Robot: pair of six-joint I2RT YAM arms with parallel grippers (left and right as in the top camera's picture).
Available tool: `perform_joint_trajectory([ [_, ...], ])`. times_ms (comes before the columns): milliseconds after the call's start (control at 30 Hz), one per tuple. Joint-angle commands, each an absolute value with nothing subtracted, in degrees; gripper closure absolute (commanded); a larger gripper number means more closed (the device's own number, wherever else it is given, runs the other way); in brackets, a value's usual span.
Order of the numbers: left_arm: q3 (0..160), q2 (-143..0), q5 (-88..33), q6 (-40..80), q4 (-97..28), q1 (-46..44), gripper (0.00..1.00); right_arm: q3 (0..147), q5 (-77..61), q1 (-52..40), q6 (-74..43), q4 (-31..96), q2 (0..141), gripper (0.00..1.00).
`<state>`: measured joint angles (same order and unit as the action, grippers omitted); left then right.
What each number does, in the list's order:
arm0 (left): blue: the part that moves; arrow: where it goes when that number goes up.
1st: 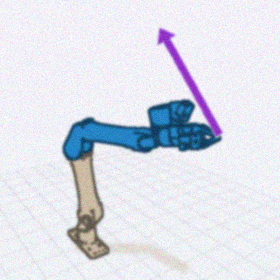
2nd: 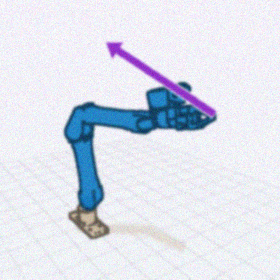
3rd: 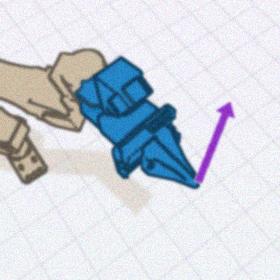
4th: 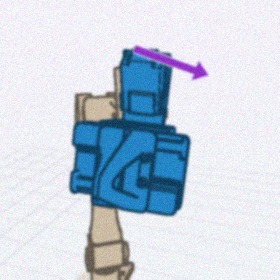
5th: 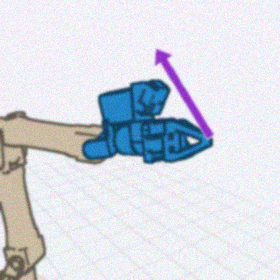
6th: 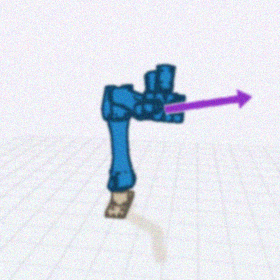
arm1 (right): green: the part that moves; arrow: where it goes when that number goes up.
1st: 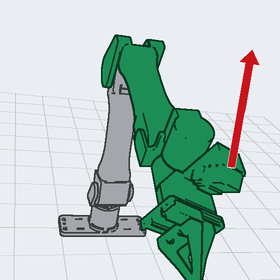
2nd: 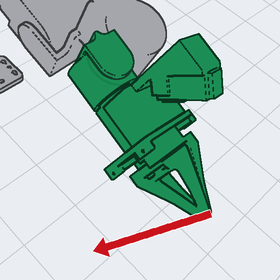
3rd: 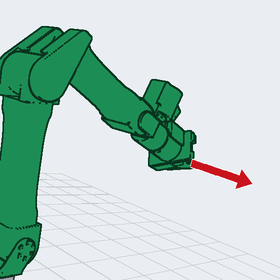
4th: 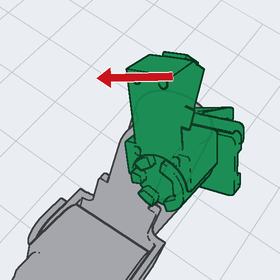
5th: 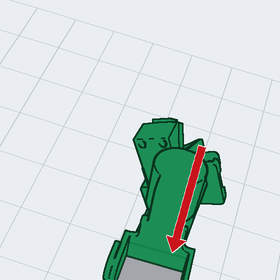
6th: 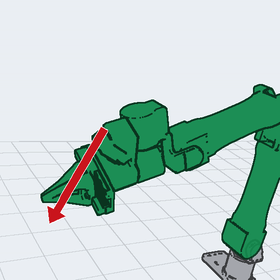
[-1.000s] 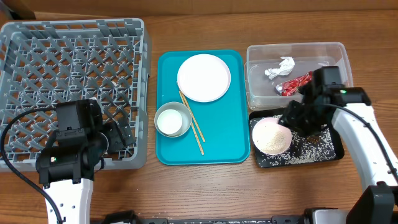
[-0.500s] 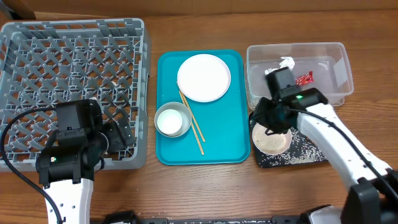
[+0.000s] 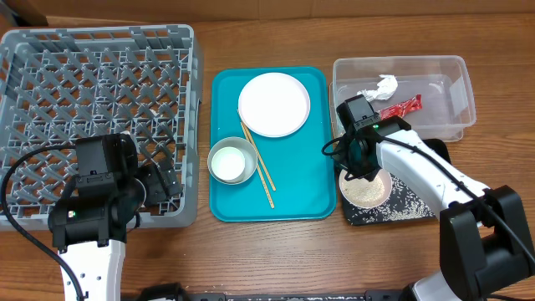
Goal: Sort waste into correct bins and load items into the dishwasher
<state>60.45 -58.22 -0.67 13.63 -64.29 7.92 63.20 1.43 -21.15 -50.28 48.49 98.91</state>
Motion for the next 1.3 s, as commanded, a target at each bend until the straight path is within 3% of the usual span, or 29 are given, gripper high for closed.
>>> perform_joint_trajectory([
  [0,61.6,-58.5,-1.1,14.8,-64.3,8.2,0.00,62.7,1.9,-21.1,-51.2,49.6,100.0,0.86],
  [333,61.6,-58.5,-1.1,14.8,-64.3,8.2,0.00,62.5,2.1,-21.2,-51.0,51.7,100.0,0.87],
  [500,61.6,-58.5,-1.1,14.8,-64.3,8.2,0.00,61.8,2.1,-21.2,-51.0,51.9,100.0,0.95],
  [1133,61.6,-58.5,-1.1,14.8,-64.3,8.2,0.00,59.9,2.1,-21.2,-51.0,51.7,100.0,0.89],
  [1267,61.6,-58.5,-1.1,14.8,-64.3,8.2,0.00,59.9,2.1,-21.2,-51.0,51.7,100.0,0.96],
])
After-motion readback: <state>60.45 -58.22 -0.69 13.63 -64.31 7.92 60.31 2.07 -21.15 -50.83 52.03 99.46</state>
